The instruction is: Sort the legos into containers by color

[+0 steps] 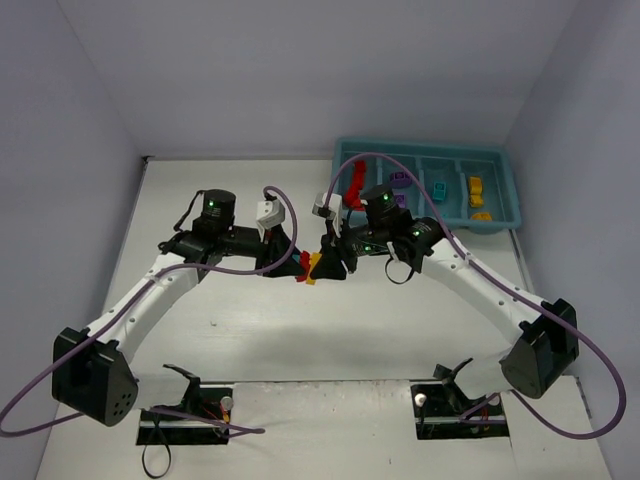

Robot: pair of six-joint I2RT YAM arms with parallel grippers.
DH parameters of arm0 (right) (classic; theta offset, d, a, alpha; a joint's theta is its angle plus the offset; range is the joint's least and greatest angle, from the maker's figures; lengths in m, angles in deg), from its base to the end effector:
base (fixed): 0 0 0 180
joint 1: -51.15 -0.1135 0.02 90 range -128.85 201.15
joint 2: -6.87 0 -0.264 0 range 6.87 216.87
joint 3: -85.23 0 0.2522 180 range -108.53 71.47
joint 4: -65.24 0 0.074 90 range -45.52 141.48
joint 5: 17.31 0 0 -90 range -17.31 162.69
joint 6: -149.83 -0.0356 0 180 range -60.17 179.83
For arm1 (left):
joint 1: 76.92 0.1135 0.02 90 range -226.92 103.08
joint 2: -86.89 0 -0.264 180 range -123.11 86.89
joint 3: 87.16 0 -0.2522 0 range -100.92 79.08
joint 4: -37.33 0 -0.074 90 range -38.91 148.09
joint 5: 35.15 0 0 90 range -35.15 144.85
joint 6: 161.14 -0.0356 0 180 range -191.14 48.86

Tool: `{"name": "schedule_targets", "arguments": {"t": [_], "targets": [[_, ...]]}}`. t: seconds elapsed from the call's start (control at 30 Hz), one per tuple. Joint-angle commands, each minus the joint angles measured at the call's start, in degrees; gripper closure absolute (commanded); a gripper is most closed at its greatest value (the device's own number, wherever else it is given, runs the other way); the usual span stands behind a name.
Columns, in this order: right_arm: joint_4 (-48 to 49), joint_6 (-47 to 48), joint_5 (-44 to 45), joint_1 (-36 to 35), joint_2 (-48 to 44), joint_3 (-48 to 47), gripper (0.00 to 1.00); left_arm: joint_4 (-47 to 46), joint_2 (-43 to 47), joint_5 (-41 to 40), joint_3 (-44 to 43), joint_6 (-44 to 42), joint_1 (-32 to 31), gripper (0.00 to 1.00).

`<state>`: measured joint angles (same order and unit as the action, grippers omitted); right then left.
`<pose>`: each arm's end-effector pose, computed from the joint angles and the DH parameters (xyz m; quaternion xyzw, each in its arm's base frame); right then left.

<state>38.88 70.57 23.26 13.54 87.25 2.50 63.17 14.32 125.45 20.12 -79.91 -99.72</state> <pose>0.2343 0.2146 0.3446 -0.5197 0.6018 0.4560 0.3997 0.2363 -0.1358 0.3288 0.4839 0.5812 -0.5386 0.3714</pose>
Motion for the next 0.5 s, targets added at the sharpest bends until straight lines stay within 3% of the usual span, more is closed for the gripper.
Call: {"name": "schedule_targets", "arguments": {"t": [0.0,0.03,0.47], "targets": [[1.6,1.7,-2.6,-0.3,-0.7,-3.0,0.95,-0.2,0.2,3.5,-3.9,-3.1,-0.2,0.87],[1.5,2.0,-2.7,-0.2,-1.0,-2.7,1.00,0.0,-0.1,3.5,-4.0,-3.3,-0.2,0.87],[-0.3,0.9,1.2,9.1,-8.6,5.4,1.00,1.9,-2.5,4.3,-4.8,-6.7,2.0,0.87]]}}
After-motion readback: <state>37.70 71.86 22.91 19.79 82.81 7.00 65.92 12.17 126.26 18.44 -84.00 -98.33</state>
